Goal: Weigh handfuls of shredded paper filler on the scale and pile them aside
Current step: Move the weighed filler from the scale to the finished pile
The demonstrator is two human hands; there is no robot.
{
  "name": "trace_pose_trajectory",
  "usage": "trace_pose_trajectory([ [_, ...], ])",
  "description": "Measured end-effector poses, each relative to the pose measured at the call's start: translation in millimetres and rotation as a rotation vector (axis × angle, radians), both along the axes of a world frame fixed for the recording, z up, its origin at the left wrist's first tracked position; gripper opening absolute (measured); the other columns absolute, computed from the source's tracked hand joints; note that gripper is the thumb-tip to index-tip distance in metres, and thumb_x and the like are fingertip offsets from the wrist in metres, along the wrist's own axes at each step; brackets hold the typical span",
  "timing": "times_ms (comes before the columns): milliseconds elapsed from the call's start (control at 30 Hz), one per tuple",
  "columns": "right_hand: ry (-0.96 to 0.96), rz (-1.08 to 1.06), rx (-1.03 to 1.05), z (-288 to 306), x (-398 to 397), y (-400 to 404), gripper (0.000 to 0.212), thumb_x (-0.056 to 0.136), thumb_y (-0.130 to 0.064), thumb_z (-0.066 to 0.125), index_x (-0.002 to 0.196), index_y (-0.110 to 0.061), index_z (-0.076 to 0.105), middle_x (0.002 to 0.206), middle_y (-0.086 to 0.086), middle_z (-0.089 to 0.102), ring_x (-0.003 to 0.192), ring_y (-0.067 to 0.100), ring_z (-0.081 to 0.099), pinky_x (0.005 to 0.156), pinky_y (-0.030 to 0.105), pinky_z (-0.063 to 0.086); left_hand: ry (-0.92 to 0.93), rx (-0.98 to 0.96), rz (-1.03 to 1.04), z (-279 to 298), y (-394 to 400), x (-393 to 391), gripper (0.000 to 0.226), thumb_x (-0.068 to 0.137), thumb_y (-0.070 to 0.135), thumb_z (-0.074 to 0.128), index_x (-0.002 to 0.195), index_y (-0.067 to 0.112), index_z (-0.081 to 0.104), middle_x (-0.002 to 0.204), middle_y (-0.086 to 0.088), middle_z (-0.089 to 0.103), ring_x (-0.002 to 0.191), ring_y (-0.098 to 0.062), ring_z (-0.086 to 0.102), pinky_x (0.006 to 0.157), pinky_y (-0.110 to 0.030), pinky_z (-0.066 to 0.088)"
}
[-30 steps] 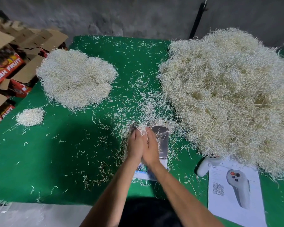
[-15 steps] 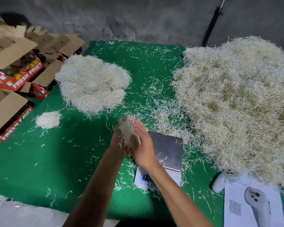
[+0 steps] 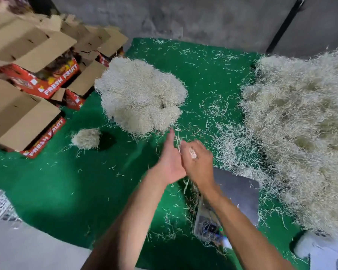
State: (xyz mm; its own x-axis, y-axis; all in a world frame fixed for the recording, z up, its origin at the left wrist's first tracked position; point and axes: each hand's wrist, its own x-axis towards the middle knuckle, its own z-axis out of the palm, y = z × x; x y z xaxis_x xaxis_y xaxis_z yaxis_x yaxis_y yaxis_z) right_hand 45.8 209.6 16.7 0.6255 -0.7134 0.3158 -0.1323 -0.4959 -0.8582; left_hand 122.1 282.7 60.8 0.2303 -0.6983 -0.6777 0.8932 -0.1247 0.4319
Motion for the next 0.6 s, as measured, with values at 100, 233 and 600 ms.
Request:
trace_pose_trajectory([
  [100,0.25,0.017,0.28,-19,11,-20,0.05,0.107,-0.039,0.047,0.065,-0.016,0.061,0.044,0.003,0.051,0.036,0.02,0.044,0.035,0.041,0.044,0.127,0.026,-0.021,-28,9,5,0.108,0.088,0.086,0.023,0.154,0.001,0.031,0.153,-0.025,0.042,0.141,-0.041,0.043,0.121,-0.053,0.028],
  [233,0.254,0.028,0.446,-22,55,-25,0.05,0.109,-0.046,0.037,0.08,-0.014,0.062,0.063,0.005,0.06,0.05,0.017,0.053,0.045,0.031,0.048,0.106,0.155,0.188,-57,22,20,0.077,0.103,0.066,0.023,0.146,0.006,0.045,0.152,-0.02,0.045,0.138,-0.037,0.045,0.117,-0.053,0.033],
  [600,0.18,0.212,0.461,48,109,-94,0.069,0.103,-0.066,0.016,0.164,-0.033,0.012,0.17,-0.011,0.014,0.155,0.011,0.018,0.127,0.05,0.012,-0.007,0.087,0.104,-68,32,19,0.044,0.106,0.041,0.046,0.136,0.01,0.055,0.123,-0.009,0.072,0.111,-0.028,0.07,0.105,-0.048,0.05],
])
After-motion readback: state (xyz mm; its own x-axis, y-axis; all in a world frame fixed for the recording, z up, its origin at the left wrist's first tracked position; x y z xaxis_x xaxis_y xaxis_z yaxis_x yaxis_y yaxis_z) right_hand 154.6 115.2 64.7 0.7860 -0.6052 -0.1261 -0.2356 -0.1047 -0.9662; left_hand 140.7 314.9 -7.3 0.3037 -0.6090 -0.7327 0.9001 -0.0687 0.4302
